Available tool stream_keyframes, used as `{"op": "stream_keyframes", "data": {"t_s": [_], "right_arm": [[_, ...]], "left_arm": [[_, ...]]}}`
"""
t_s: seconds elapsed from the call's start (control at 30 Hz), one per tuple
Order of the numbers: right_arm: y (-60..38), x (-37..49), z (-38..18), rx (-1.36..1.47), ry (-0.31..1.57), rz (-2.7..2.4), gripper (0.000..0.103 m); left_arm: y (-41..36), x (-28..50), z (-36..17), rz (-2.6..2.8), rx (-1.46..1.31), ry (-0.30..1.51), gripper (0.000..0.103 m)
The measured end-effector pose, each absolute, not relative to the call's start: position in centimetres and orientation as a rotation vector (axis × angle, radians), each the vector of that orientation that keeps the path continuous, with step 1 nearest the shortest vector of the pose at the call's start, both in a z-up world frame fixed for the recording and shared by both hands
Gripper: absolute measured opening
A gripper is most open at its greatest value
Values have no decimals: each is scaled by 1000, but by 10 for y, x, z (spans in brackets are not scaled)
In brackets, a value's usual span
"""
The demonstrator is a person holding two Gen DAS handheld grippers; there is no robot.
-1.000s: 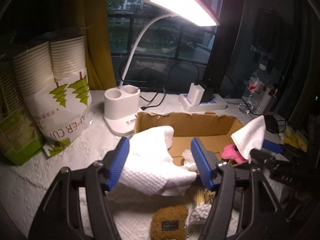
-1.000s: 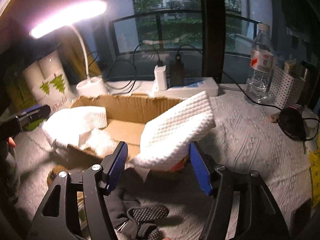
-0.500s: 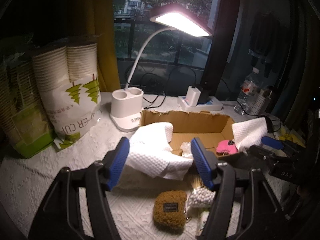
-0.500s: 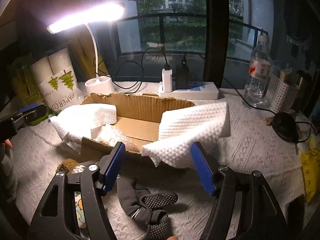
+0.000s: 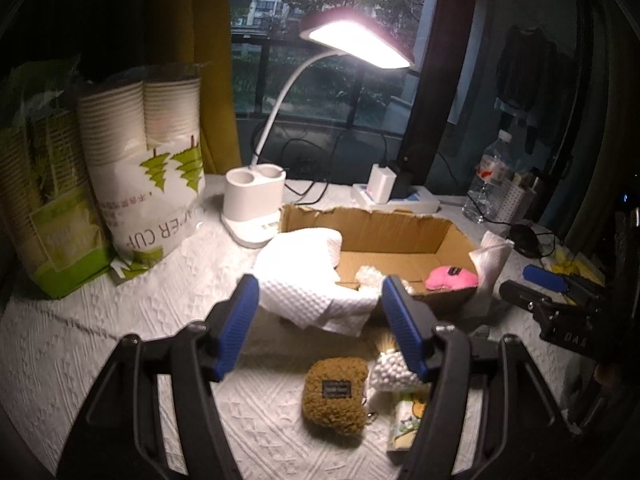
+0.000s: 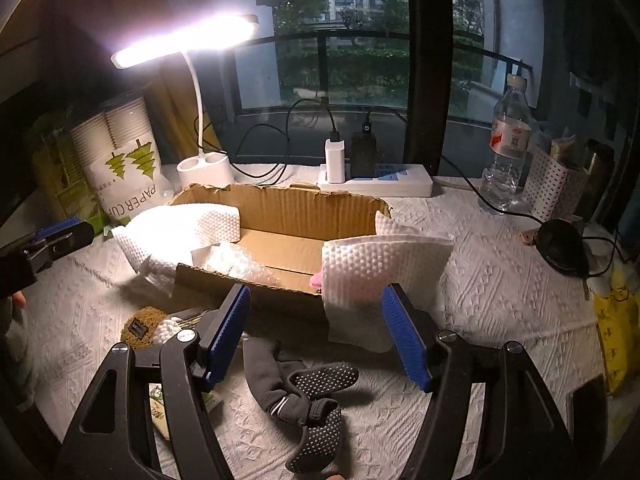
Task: Organize soft objects
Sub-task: 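Grasp the white towel in the box with the left tool while the right tool grasps the white cloth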
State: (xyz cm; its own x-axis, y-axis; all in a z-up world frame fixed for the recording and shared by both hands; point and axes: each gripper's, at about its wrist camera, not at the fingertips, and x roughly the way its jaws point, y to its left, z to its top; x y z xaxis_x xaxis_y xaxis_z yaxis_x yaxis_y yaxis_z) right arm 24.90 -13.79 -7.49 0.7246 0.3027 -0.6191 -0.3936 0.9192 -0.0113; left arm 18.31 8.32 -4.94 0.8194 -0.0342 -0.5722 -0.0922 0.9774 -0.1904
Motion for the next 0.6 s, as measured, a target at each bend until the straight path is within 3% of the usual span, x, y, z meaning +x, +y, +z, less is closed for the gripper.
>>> {"op": "stream_keyframes", "data": {"t_s": [0.57,0.6], "right_arm": [[-174,314,-110,-8,728,283,71],[-174,316,-111,-1,731,289,68]], "left_arm": [[95,219,-79,56,-229,694,66],[96,221,-81,61,-230,700,66]]}}
